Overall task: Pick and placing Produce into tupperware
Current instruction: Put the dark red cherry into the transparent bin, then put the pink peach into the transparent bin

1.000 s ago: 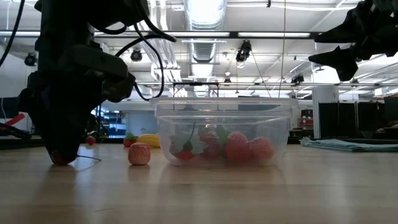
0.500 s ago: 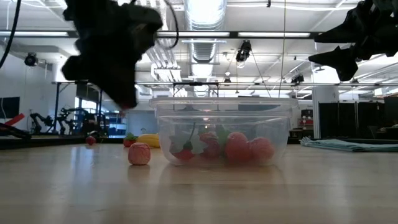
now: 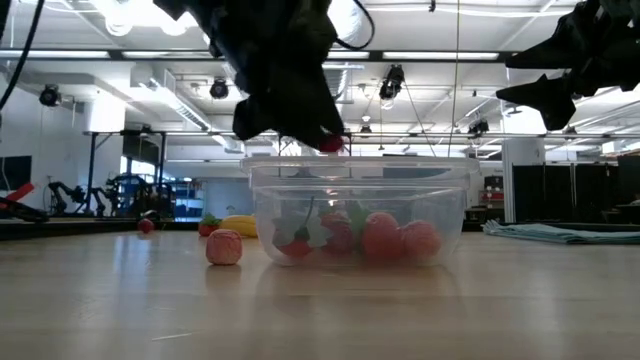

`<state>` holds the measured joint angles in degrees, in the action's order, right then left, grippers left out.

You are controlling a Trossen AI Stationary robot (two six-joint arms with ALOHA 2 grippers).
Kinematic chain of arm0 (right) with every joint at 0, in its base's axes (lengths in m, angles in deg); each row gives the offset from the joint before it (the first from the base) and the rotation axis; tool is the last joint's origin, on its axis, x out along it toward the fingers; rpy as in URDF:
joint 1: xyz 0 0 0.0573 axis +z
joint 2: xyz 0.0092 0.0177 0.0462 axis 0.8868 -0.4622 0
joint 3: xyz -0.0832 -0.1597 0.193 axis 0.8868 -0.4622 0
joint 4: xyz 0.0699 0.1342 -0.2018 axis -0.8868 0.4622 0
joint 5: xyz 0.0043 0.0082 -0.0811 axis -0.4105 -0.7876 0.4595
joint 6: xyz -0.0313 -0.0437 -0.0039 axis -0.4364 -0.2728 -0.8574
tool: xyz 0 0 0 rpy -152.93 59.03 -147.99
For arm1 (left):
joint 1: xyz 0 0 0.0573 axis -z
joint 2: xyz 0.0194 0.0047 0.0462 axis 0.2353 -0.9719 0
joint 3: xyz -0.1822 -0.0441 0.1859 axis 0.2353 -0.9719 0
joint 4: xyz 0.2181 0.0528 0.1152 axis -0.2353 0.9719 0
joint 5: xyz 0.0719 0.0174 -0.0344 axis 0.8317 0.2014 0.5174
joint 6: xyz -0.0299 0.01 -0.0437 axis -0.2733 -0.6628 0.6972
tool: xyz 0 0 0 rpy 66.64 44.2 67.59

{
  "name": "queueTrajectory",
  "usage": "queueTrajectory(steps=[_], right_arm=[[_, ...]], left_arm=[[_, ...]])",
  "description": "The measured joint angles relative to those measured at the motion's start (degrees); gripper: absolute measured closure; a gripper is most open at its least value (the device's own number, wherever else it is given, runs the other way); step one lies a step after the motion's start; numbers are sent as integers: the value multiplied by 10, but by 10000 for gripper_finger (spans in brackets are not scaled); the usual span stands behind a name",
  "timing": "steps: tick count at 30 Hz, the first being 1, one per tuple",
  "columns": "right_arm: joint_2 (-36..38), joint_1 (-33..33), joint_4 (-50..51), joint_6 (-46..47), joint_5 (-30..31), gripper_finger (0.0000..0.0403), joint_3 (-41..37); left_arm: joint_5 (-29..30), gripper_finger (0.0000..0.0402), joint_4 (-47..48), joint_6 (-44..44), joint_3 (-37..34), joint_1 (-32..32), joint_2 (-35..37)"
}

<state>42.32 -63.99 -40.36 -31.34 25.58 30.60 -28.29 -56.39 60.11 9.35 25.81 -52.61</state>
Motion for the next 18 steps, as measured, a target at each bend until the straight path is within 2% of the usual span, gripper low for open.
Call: queueTrajectory(steps=[6,10,14,18], right_arm=[[0,0,0,0,0,156,0],[0,0,0,0,0,152,0],[0,0,0,0,0,150,0],[0,0,0,0,0,152,0]], left_arm=[[-13,202,-1,-1,35,-5,-18],[-28,161,78,-1,53,-4,-4],[-53,149,180,7,57,24,31],[-5,148,221,45,34,79,45]])
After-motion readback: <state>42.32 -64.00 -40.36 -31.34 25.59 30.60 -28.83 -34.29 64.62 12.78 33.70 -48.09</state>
